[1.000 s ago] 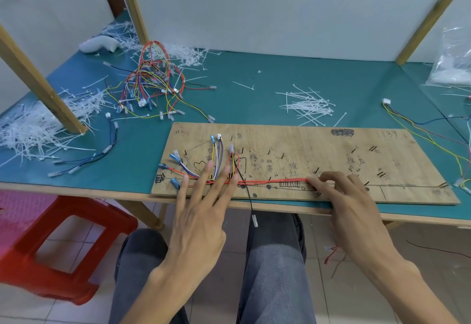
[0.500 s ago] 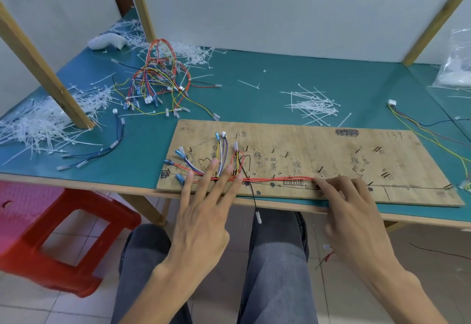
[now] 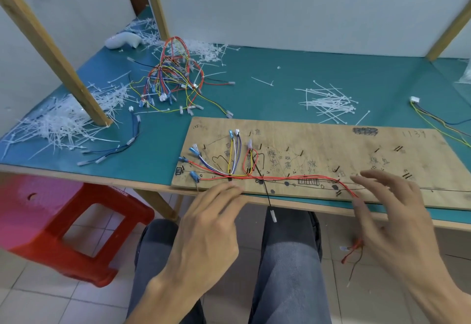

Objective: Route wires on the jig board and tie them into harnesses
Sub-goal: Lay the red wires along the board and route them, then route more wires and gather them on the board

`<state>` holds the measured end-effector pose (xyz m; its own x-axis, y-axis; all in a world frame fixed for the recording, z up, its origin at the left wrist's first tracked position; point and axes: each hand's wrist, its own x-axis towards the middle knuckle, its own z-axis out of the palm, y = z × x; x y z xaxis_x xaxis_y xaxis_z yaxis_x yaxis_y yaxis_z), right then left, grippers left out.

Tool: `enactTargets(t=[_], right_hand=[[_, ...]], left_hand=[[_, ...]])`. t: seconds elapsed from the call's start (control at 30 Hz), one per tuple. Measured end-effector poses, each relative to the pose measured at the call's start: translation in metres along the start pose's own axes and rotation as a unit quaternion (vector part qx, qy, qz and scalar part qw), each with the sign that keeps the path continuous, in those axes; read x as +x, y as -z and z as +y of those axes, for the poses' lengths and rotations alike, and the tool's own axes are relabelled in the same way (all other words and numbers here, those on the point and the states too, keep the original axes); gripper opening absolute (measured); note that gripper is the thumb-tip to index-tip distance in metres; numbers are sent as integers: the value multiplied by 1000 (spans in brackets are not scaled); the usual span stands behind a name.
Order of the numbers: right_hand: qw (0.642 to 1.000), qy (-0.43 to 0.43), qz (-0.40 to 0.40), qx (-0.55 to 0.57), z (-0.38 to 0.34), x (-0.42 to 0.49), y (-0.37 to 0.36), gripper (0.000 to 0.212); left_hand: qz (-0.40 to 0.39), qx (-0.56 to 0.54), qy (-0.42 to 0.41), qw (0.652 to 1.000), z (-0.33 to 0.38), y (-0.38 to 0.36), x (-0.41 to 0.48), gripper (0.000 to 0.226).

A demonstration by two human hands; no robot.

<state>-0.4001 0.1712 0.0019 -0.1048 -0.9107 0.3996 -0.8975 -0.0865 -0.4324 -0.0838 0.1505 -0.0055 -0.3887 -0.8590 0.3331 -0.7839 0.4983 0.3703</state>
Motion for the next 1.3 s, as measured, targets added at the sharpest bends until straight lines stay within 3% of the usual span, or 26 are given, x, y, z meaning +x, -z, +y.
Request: enactTargets(t=[0.2, 0.3, 0.53, 0.73, 0.97, 1.1, 1.23, 1.3], right_hand=[[972, -93, 14, 215, -13, 36, 16, 10], [979, -82, -10, 189, -10, 59, 11, 6], [985, -87, -75, 130, 8, 88, -16, 12], [988, -70, -111, 86, 19, 99, -22, 10], [987, -79, -106, 87, 37, 101, -14, 7], [986, -125, -26, 112, 53, 113, -5, 7], [970, -217, 48, 100, 106, 162, 21, 6], [963, -256, 55, 60, 139, 194, 29, 10]], left_hand=[[30, -14, 39, 999, -11, 24, 40, 34], [38, -14, 53, 998, -15, 36, 82, 26], [-32, 6, 12, 999, -18, 29, 158, 32], [-191, 86, -72, 975, 15, -4, 207, 42], [-255, 105, -63, 959, 21, -18, 226, 38], [-239, 151, -75, 956, 24, -25, 226, 34], [-218, 206, -84, 950, 40, -29, 231, 12], [-215, 220, -85, 948, 46, -31, 236, 21]])
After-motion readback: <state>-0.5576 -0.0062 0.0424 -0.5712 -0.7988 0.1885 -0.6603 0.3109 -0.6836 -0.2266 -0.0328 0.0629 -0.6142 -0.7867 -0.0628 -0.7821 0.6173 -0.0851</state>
